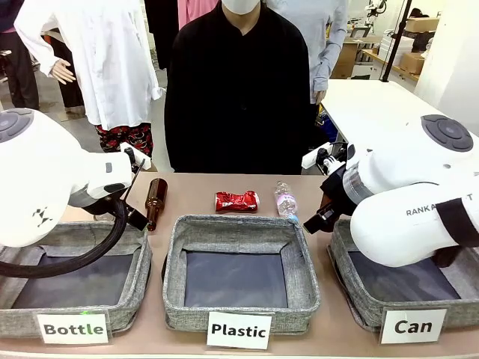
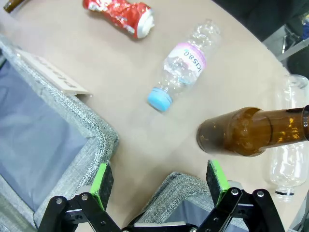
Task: Sort the can waste into the basket.
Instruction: Pick up the can waste from the table and place it in the right Fabric basket.
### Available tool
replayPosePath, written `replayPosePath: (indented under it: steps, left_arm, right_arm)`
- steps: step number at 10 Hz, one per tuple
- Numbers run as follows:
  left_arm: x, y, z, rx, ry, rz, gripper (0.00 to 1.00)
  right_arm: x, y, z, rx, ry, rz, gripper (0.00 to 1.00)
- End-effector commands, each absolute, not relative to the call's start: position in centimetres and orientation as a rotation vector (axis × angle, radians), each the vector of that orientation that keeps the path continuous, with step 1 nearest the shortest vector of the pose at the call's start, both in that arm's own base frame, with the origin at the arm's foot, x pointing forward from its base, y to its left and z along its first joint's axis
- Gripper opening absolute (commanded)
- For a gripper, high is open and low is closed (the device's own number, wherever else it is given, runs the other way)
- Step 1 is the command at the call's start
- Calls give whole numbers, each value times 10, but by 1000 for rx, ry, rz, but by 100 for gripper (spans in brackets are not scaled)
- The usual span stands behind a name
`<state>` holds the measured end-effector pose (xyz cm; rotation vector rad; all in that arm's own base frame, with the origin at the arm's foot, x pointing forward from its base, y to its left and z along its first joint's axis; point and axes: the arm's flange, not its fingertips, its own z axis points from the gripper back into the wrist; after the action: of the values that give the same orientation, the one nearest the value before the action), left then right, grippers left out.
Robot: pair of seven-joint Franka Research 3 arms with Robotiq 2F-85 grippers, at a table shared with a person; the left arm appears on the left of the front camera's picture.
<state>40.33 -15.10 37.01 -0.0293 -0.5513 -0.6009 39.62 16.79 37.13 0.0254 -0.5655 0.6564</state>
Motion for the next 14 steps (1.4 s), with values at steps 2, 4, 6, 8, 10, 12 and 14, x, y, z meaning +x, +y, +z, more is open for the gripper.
replayPosePath:
  steps: [2,4,6,8,10,12,14]
  left_arm:
    - [403,-151,370,-29,-551,-601,100]
    - [367,-150,419,-186,-574,-624,100]
    - [327,-144,482,-338,-477,-476,100]
    - [278,-105,519,-470,-484,-474,100]
    - [249,-34,536,-672,-479,-511,100]
    - [246,45,525,-879,-527,-365,100]
    - [264,120,502,-1079,-568,-172,100]
  right_arm:
    - [396,168,371,25,-565,656,100]
    - [379,167,424,107,-503,546,100]
    - [348,150,490,184,-455,346,100]
    - [303,114,531,334,-381,362,100]
    - [268,37,549,582,-368,407,100]
    - [251,-56,541,850,-418,275,100]
    - [238,-138,511,1064,-510,78,100]
